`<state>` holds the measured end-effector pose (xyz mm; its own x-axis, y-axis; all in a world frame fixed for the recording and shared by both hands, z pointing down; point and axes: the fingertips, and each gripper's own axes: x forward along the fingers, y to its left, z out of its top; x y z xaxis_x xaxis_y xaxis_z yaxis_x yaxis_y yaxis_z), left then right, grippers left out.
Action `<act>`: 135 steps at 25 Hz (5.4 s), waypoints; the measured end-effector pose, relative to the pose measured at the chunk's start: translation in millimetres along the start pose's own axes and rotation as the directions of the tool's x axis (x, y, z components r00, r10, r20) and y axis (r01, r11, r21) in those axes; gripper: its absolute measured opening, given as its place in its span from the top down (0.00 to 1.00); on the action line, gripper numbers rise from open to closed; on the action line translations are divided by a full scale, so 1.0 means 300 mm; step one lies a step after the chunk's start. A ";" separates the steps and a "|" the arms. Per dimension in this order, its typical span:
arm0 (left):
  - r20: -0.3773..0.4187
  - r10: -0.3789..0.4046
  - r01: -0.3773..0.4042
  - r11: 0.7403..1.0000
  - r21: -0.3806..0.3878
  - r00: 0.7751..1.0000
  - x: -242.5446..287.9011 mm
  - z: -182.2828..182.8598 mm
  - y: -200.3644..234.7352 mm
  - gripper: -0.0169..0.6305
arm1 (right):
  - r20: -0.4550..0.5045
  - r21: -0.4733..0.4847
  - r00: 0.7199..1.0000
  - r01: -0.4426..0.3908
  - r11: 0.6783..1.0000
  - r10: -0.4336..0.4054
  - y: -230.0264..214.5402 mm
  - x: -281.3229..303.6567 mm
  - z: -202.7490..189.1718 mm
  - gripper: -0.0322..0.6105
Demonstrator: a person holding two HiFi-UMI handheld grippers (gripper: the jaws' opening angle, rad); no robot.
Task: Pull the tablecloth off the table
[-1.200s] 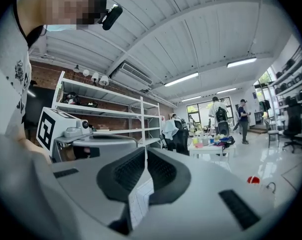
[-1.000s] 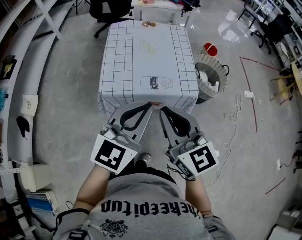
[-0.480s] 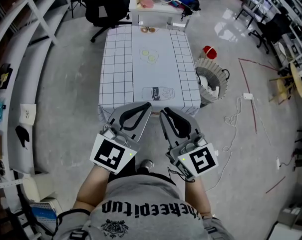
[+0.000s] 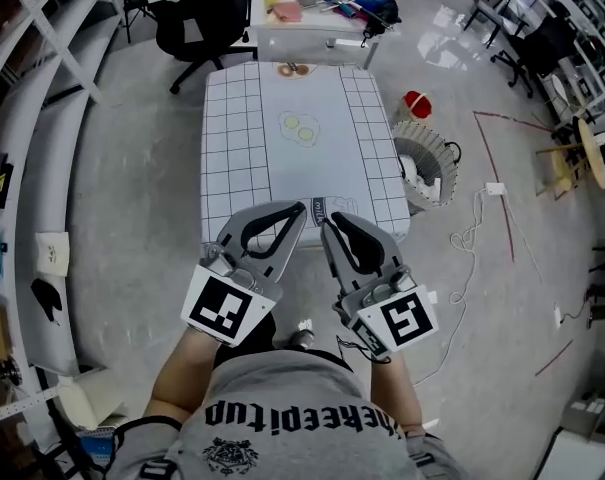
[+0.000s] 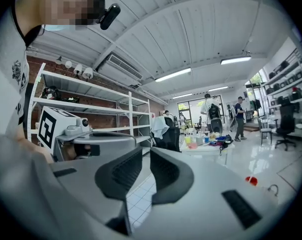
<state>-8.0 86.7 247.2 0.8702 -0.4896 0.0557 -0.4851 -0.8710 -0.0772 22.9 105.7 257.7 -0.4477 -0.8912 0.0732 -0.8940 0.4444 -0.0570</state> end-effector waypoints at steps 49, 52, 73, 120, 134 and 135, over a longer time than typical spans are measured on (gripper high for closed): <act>-0.121 -0.174 0.168 0.984 -0.063 0.977 0.291 -0.252 0.420 0.95 | -0.175 0.098 0.945 0.297 0.950 -0.277 -0.345 0.370 -0.231 0.79; -0.127 -0.135 0.126 0.989 -0.076 0.983 0.318 -0.264 0.462 0.95 | -0.174 0.089 0.950 0.277 0.957 -0.259 -0.393 0.402 -0.218 0.78; -0.200 0.205 -0.240 0.957 -0.165 0.958 0.405 -0.459 0.648 0.95 | -0.265 0.124 0.957 0.157 0.980 -0.120 -0.609 0.538 -0.332 0.74; -0.703 0.344 -0.639 0.742 -0.203 0.623 0.445 -1.276 0.803 0.66 | -0.656 0.248 0.753 0.266 0.932 -0.040 -1.048 0.583 -1.103 0.55; -0.770 0.372 -0.710 0.689 -0.145 0.518 0.402 -1.388 0.794 0.61 | -0.708 0.192 0.702 0.299 0.935 -0.079 -1.094 0.562 -1.174 0.51; -0.769 0.374 -0.712 0.687 -0.146 0.519 0.402 -1.388 0.794 0.61 | -0.712 0.190 0.697 0.300 0.935 -0.079 -1.094 0.559 -1.179 0.51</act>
<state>-54.5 -196.6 650.0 0.2036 -0.6103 0.7656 -0.9652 -0.2560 0.0526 234.8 -157.6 641.0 -0.2544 -0.5920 0.7648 -0.9666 0.1306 -0.2205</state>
